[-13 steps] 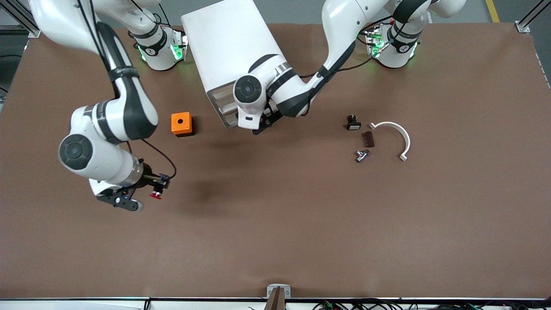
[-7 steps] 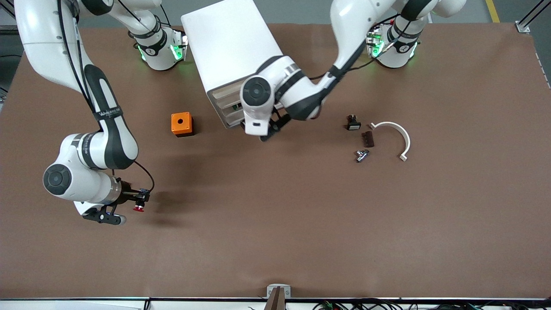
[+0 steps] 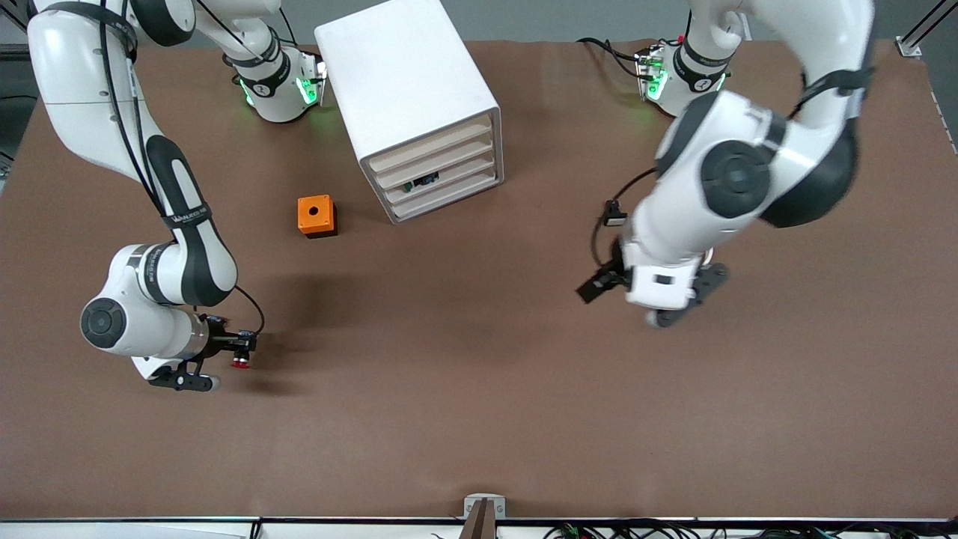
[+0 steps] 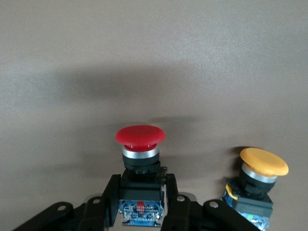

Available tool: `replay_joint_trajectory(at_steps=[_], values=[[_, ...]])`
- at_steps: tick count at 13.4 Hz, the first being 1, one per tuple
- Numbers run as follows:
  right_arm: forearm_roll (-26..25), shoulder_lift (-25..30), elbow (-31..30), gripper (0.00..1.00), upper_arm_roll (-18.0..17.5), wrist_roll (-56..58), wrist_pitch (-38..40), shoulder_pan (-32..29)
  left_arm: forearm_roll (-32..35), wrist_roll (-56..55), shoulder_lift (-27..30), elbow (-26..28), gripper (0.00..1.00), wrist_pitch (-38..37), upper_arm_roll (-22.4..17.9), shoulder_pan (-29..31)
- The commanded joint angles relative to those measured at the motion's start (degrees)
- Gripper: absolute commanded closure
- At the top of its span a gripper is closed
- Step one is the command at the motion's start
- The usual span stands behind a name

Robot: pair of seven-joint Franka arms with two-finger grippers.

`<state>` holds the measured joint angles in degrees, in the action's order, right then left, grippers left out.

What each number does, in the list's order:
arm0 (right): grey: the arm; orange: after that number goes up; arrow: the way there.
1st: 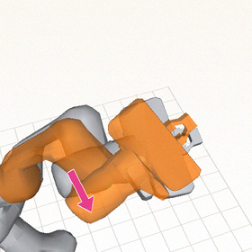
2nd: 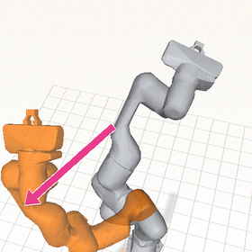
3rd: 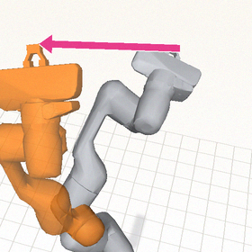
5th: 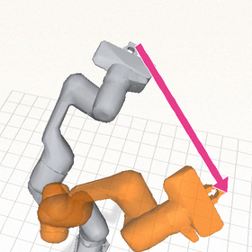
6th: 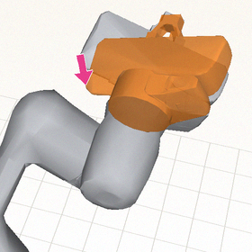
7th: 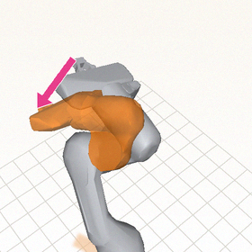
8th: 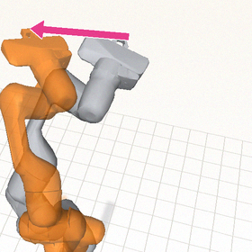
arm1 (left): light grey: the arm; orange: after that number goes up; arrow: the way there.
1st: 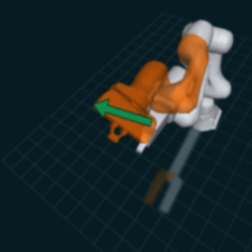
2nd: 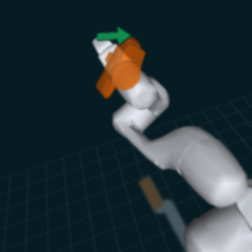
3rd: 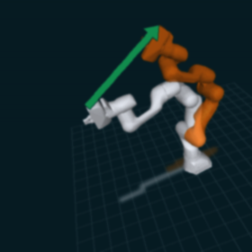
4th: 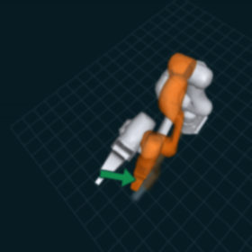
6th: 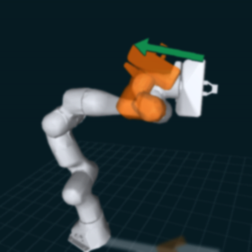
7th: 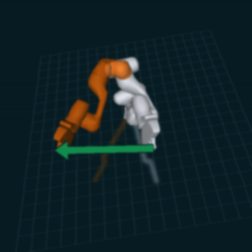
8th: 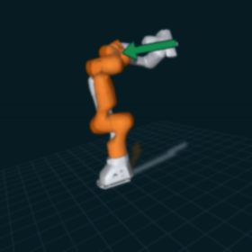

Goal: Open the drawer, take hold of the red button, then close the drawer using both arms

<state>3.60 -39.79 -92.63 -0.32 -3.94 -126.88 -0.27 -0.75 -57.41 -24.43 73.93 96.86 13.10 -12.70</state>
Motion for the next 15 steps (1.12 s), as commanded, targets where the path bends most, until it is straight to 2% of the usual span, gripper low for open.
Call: replay_joint_trajectory(at_steps=[1,2,4,5,6,9,11,12,15], values=[[-0.09,-0.72,0.52,0.65,-1.17,1.39,-0.48,-1.57,1.19,9.31,5.61,1.92,0.00,-3.33,0.61,5.65],[0.00,-0.72,0.52,0.59,-1.08,1.31,-0.48,-1.57,1.19,12.12,7.28,1.92,0.00,-5.70,0.61,7.24],[-0.09,-0.72,0.70,0.30,-1.17,1.39,-0.48,-1.66,1.19,18.36,10.70,1.92,0.00,-10.71,0.61,9.96],[-0.09,-0.55,0.96,0.08,-1.17,1.39,-0.48,-1.75,1.11,21.00,12.20,2.00,0.00,-12.56,0.61,11.80],[-0.17,-0.29,1.31,0.00,-1.08,1.39,-0.39,-1.92,0.50,22.33,13.78,2.09,0.00,-14.40,0.87,13.65],[0.00,1.29,3.42,0.00,-1.17,3.14,1.19,-2.89,0.32,29.51,17.91,2.62,0.00,-17.84,0.52,15.34],[0.09,4.44,3.07,0.00,-1.17,7.61,1.46,-3.68,0.31,37.78,20.29,4.19,0.00,-19.08,-2.28,15.51],[0.00,6.46,3.07,0.00,-1.17,8.07,3.54,-3.77,0.40,40.94,21.87,6.29,0.00,-19.08,-4.12,15.43],[0.09,12.70,2.64,0.00,-1.26,7.37,10.58,-3.59,0.84,43.61,25.13,10.96,0.00,-18.38,-4.84,15.51]])
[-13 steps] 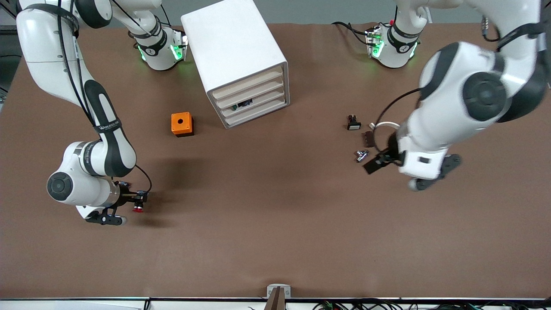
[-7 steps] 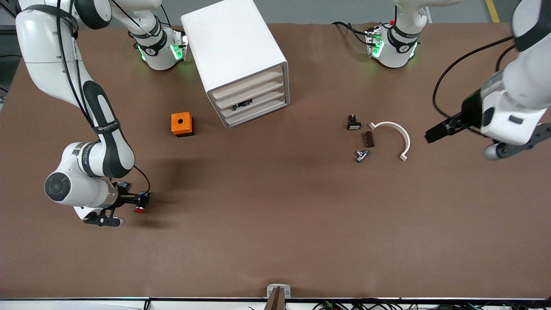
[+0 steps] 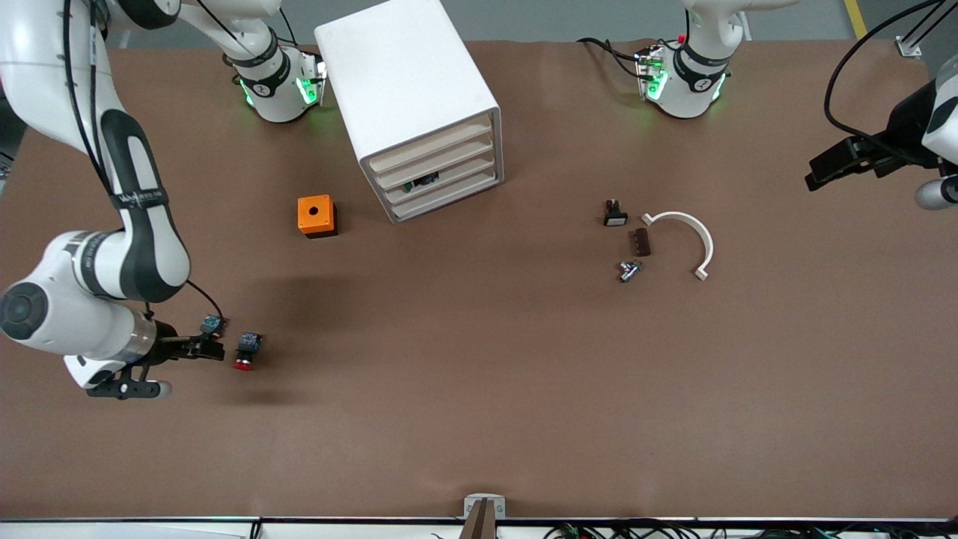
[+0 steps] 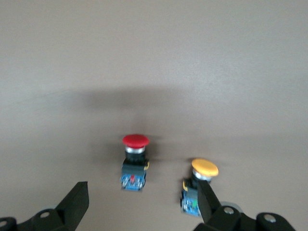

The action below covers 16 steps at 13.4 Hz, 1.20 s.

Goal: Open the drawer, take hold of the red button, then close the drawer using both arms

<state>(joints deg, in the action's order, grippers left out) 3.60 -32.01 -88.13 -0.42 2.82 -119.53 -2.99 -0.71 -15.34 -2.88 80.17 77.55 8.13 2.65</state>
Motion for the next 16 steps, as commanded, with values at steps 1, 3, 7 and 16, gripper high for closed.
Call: replay_joint_trajectory(at_steps=[1,3,7,16], values=[[0.00,6.94,-1.87,0.00,-1.07,0.78,4.73,-0.70,0.88,1.63,4.62,5.95,0.00,1.11,0.13,0.16],[0.35,11.07,-1.87,0.00,-1.25,1.75,10.07,-0.96,0.36,1.81,4.37,5.62,0.00,1.11,0.13,0.25],[0.53,18.72,-2.13,0.00,-1.16,0.79,16.59,-0.96,0.71,3.39,4.28,5.61,0.00,1.90,0.22,0.42],[0.00,31.04,-6.44,0.00,-1.07,-0.79,21.26,-1.76,0.97,5.32,8.15,11.86,0.00,7.97,0.31,0.95]])
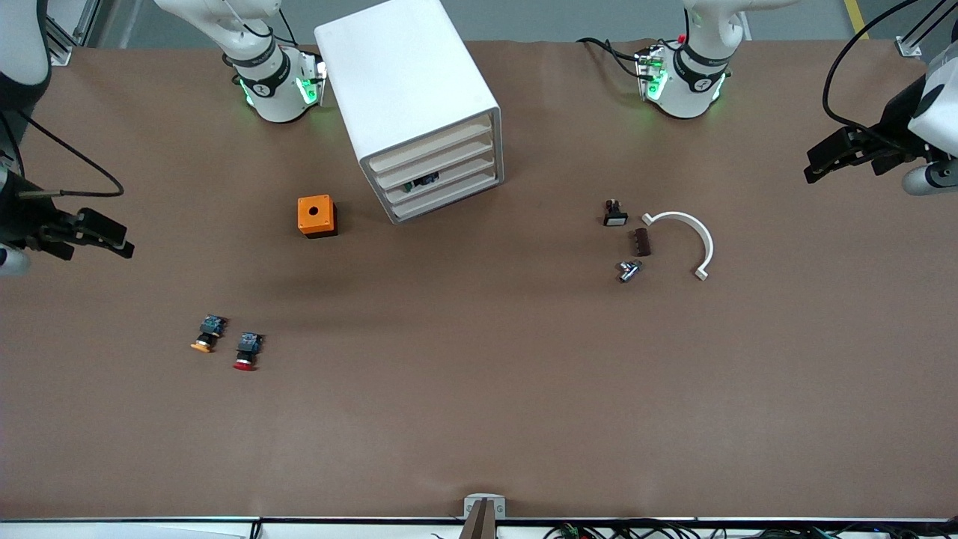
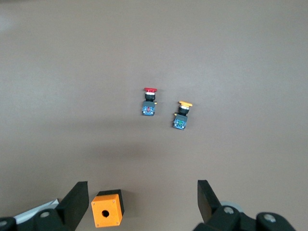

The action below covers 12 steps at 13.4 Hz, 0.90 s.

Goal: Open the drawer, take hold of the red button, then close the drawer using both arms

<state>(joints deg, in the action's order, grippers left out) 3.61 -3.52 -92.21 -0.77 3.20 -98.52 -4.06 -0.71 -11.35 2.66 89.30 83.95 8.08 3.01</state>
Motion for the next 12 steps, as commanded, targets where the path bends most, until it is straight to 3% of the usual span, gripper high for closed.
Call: replay_joint_trajectory(at_steps=[1,4,7,12], values=[[-0.10,2.90,-2.36,0.00,-0.81,-3.71,1.13,-0.43,0.97,1.33,2.35,2.28,0.00,1.57,0.36,0.60],[-1.67,4.39,-2.62,0.00,-0.90,-5.58,2.54,-0.07,0.97,0.80,1.56,1.66,0.00,1.48,0.62,0.42],[-1.77,7.20,-6.92,0.00,-0.90,-5.84,1.06,-0.08,1.06,0.98,1.38,1.23,0.00,1.39,0.89,0.07],[-2.29,7.12,-6.49,0.00,-0.99,-5.75,1.93,-0.08,1.15,0.98,1.03,1.22,0.00,1.30,1.32,-0.02]])
